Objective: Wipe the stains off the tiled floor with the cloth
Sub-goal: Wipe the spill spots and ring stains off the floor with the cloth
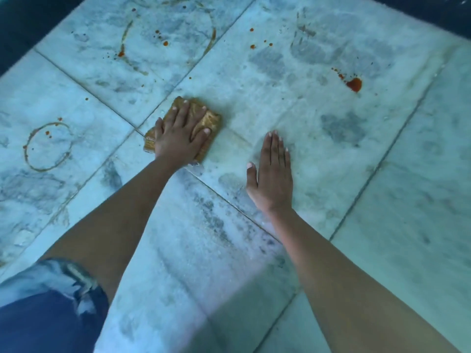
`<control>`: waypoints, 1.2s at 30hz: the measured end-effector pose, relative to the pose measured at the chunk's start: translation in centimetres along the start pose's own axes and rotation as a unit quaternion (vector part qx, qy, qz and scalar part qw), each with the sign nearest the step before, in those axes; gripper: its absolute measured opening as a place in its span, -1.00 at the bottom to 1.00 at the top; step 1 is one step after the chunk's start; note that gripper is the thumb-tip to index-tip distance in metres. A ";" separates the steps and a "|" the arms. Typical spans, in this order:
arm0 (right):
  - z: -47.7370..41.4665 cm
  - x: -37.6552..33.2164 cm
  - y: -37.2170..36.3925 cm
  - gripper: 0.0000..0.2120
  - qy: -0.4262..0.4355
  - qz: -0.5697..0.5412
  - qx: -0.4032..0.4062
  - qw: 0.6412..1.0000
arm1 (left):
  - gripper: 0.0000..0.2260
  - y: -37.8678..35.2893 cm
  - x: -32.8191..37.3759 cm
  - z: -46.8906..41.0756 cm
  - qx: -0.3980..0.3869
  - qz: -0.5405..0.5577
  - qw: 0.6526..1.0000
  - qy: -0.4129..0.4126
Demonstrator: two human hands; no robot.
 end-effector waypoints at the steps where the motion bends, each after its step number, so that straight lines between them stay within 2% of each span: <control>1: 0.0 0.0 0.3 -0.30 0.021 -0.010 -0.010 1.000 | -0.53 0.4 0.2 -1.2 -0.004 0.019 0.999 0.028; 4: 0.1 2.5 1.7 -0.30 0.040 0.036 -0.018 0.998 | -0.52 0.2 4.5 -2.7 -0.022 0.040 0.998 0.039; 8: 0.6 7.7 3.3 -0.33 0.005 0.113 -0.025 0.993 | -0.51 -2.7 10.5 2.7 -0.022 -0.022 0.996 -0.088; 11: 1.1 8.8 2.9 -0.33 0.011 0.119 -0.044 0.992 | -0.49 -4.0 8.2 7.3 -0.013 -0.052 0.987 -0.154; 13: 1.1 8.8 2.8 -0.33 0.009 0.124 -0.040 0.991 | -0.47 -3.2 4.3 6.4 -0.004 -0.049 0.992 -0.115; 15: 0.9 8.8 2.8 -0.33 0.013 0.129 -0.042 0.991 | -0.46 -1.8 1.7 3.3 -0.006 -0.023 0.999 -0.042; 18: 0.9 8.8 2.9 -0.32 0.013 0.131 -0.045 0.990 | -0.51 -0.1 3.2 -1.3 -0.003 0.012 1.000 0.027; 20: 0.9 8.8 2.9 -0.32 0.012 0.136 -0.044 0.990 | -0.51 -0.1 6.7 -2.6 -0.013 0.013 1.000 0.022; 23: 0.9 8.7 3.0 -0.32 0.011 0.141 -0.043 0.989 | -0.48 -1.9 11.6 0.2 -0.011 -0.026 0.998 -0.048; 25: 0.8 8.8 3.1 -0.33 0.009 0.138 -0.039 0.990 | -0.46 -3.3 12.7 3.9 -0.009 -0.050 0.992 -0.117; 27: 0.9 8.9 3.2 -0.34 0.008 0.131 -0.033 0.991 | -0.44 -4.0 11.0 6.2 -0.009 -0.058 0.987 -0.147; 29: 1.0 8.9 3.1 -0.34 0.009 0.125 -0.031 0.992 | -0.42 -3.6 8.0 5.9 -0.002 -0.060 0.990 -0.127; 32: 1.0 8.8 3.1 -0.35 0.012 0.121 -0.029 0.992 | -0.40 -1.8 4.9 2.3 0.013 -0.032 0.999 -0.036; 36: 1.0 8.9 3.0 -0.34 0.015 0.123 -0.033 0.992 | -0.44 -0.3 7.0 -3.1 0.013 0.008 1.000 0.019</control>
Point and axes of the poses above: each hand's wrist, its own z-axis away from the middle knuckle, its own y-axis out of the back of the hand, x = y × z, the point moved 9 cm from there along -z, towards the middle knuckle, and after that the axes turned 9 degrees about -x, right-handed, at the moved point
